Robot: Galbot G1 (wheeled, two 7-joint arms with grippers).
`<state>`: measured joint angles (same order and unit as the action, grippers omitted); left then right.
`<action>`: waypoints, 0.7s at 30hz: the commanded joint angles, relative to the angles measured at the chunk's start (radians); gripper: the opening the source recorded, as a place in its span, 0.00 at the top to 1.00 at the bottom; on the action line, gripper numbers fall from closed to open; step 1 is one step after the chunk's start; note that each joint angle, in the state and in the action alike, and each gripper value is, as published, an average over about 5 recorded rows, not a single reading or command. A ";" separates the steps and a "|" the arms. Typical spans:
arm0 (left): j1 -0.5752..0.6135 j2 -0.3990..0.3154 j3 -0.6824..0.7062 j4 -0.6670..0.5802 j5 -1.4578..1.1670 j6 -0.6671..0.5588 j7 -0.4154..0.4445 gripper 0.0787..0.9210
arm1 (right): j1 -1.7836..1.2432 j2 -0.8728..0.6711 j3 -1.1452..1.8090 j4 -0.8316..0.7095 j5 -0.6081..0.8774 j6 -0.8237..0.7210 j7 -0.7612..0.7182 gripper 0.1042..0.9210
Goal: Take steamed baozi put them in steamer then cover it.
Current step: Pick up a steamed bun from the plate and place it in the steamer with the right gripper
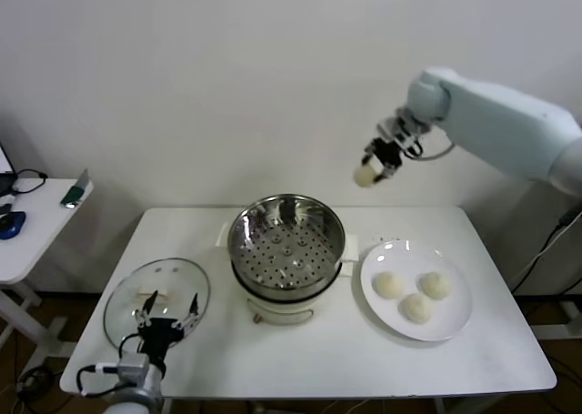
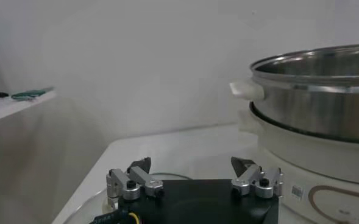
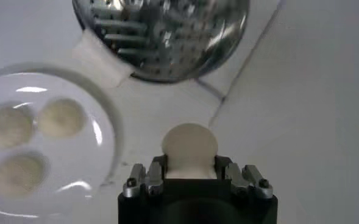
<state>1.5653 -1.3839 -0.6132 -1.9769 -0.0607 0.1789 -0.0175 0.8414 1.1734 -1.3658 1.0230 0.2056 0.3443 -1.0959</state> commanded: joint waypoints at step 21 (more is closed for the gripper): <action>0.015 -0.001 -0.015 -0.016 -0.017 -0.004 -0.003 0.12 | -0.286 0.333 -0.012 -0.146 -0.426 0.388 0.120 0.47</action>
<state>1.5801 -1.3856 -0.6281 -1.9927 -0.0757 0.1747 -0.0203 0.6575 1.4561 -1.3753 0.9226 -0.1407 0.6681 -0.9945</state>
